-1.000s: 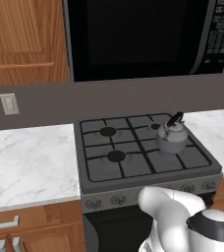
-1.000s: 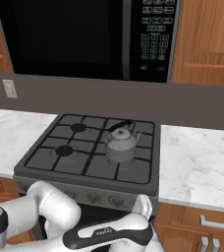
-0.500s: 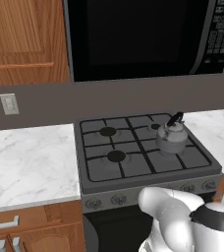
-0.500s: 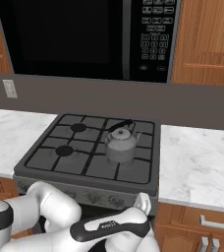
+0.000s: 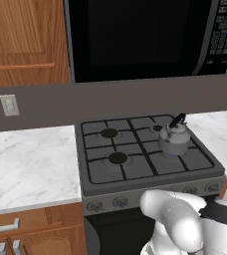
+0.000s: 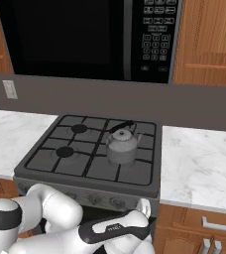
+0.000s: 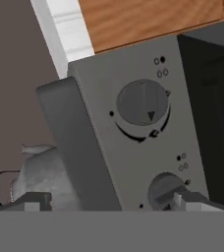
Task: The kettle is done boiling. Turn off the stove, then wait for 300 timesteps before moving the kettle to the dining table.
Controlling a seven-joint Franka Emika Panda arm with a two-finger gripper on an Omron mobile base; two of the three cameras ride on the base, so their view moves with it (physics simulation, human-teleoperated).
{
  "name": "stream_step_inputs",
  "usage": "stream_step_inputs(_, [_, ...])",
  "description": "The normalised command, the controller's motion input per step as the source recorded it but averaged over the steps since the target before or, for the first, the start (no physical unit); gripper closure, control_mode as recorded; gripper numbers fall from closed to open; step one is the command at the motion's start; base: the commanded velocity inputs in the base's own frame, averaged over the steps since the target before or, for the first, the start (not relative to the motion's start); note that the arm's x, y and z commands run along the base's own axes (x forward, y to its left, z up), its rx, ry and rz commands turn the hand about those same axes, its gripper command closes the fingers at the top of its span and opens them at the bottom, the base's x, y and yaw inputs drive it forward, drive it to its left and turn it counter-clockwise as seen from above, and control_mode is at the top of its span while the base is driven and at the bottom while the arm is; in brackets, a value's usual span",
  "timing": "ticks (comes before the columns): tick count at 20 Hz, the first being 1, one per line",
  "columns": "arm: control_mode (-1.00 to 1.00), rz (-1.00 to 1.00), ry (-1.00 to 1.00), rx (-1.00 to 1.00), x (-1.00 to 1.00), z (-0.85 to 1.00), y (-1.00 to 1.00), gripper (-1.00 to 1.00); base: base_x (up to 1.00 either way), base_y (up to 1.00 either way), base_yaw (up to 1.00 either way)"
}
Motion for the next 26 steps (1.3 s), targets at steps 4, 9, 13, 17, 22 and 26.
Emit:
stream_step_inputs(4, [-1.0,-0.05,0.0,0.0,0.04,-0.23,-0.21,-1.0,0.0,0.0,0.0])
stream_step_inputs(9, [-1.0,-0.06,0.0,0.0,0.04,-0.17,-0.19,-1.0,0.0,0.0,0.0])
stream_step_inputs(13, [-1.0,-0.04,0.0,0.0,0.19,-0.08,-0.1,-1.0,0.0,0.0,0.0])
stream_step_inputs(17, [-1.0,-0.03,0.0,0.0,0.27,-0.09,-0.04,-1.0,0.0,0.0,0.0])
stream_step_inputs(22, [-1.0,-0.02,0.0,0.0,0.21,-0.14,-0.06,-1.0,0.0,0.0,0.0])
stream_step_inputs(26, [-1.0,-0.02,0.0,0.0,0.16,-0.18,0.0,-1.0,0.0,0.0,0.0])
